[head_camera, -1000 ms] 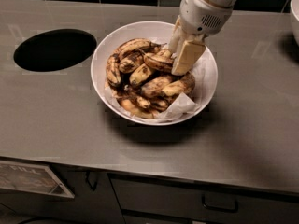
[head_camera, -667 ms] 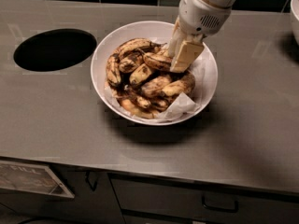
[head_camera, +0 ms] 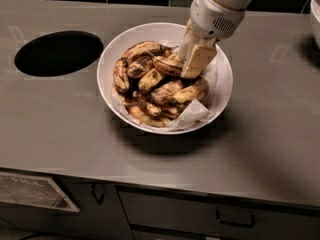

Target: Pick banana from white bowl

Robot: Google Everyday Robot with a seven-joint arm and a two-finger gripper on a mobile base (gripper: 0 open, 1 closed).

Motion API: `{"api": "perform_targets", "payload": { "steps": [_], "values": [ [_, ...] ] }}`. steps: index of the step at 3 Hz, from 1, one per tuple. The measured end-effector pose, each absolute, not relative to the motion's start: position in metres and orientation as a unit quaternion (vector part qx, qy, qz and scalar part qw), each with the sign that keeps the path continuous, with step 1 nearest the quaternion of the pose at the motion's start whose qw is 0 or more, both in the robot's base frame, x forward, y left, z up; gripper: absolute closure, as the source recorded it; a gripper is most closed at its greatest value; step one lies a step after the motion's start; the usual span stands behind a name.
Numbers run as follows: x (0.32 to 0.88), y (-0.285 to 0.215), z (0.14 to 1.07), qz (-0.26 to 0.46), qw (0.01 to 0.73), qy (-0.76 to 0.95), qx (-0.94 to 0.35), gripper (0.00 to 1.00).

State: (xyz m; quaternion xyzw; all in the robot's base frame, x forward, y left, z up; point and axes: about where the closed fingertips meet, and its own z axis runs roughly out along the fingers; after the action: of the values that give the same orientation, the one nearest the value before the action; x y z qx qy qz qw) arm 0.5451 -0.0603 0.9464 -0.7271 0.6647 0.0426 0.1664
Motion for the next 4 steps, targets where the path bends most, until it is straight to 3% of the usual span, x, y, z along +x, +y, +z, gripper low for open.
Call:
{"api": "perform_targets", "payload": {
  "steps": [1, 2, 4],
  "values": [
    [0.5459, -0.0589, 0.9447, 0.045, 0.165, 0.664, -0.728, 0.45],
    [0.5465, -0.0579, 0.9436, 0.046, 0.165, 0.663, -0.729, 0.45],
    [0.5464, -0.0571, 0.9426, 0.047, 0.165, 0.662, -0.73, 0.87]
  ]
}}
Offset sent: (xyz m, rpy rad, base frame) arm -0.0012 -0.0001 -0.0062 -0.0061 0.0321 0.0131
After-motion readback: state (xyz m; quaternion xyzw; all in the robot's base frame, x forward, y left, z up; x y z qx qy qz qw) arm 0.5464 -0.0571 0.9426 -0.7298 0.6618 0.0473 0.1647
